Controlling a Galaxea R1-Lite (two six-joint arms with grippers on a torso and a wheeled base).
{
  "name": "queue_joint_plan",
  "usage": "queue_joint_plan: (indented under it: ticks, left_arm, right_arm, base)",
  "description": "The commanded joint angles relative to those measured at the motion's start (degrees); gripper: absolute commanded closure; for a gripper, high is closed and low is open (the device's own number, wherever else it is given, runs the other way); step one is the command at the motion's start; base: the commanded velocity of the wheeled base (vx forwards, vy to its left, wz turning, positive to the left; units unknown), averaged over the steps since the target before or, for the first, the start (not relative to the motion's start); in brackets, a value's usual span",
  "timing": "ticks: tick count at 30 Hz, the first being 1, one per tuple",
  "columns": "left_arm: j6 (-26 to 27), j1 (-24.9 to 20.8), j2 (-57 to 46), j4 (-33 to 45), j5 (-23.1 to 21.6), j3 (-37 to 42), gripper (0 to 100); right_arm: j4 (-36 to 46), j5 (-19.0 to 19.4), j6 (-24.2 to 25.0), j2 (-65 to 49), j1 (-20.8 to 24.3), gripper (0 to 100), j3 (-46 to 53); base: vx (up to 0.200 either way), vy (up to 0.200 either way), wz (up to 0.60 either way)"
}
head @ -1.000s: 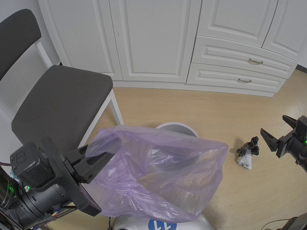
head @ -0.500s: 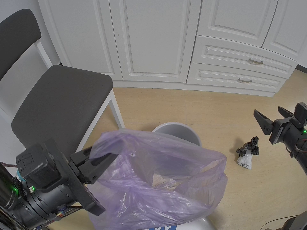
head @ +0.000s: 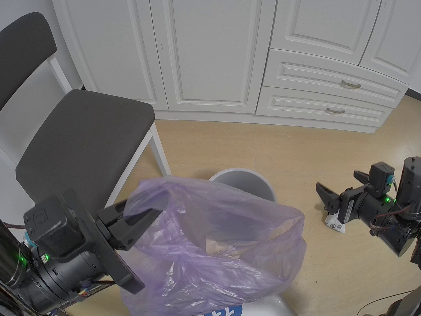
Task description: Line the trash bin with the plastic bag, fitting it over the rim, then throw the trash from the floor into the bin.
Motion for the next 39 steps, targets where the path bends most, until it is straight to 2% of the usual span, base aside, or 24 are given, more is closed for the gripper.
queue_joint_plan:
  ticks: [1,5,9,15,16,20,25,33,39]
  left_arm:
    - [0.3,0.0,-1.6,-1.7,-0.4,1.0,100]
    - [-0.1,-0.1,-2.6,-3.4,-1.7,1.3,100]
    - [-0.3,-0.1,-3.3,-3.8,-6.3,2.0,100]
    - [-0.4,-0.6,-4.1,-8.2,-11.4,4.0,100]
    - [-0.6,-0.5,-4.2,-10.1,-14.6,5.3,100]
    - [-1.6,0.1,-4.4,-13.2,-19.2,7.7,100]
    - [-1.7,0.1,-3.8,-13.5,-19.6,8.0,100]
    - [-1.1,0.1,-0.9,-14.3,-19.6,7.7,100]
    - [-1.0,0.1,-0.9,-14.3,-19.6,7.6,100]
  right_arm:
    - [4.2,1.9,-1.2,0.6,-0.6,0,1.5]
    - [9.7,7.9,-0.9,0.9,-1.5,0,1.2]
    - [11.9,13.6,0.6,0.3,-1.6,0,1.6]
    - [12.0,14.6,1.9,3.8,-1.6,0,1.6]
    - [12.0,14.7,3.1,4.2,-1.5,0,1.2]
    - [11.9,14.7,5.4,2.4,-1.9,0,-0.1]
    - [12.6,15.3,5.5,-1.3,-3.6,0,-1.5]
    - [13.1,21.6,5.3,-4.9,-3.6,0,0.3]
    - [13.1,22.9,5.0,-5.4,-2.8,0,1.1]
  base:
    - [0.000,0.000,0.00]
    - [0.000,0.000,0.00]
    - [0.000,0.000,0.00]
    - [0.000,0.000,0.00]
    - [0.000,0.000,0.00]
    - [0.000,0.000,0.00]
    - [0.000,0.000,0.00]
    - [0.000,0.000,0.00]
    - [0.000,0.000,0.00]
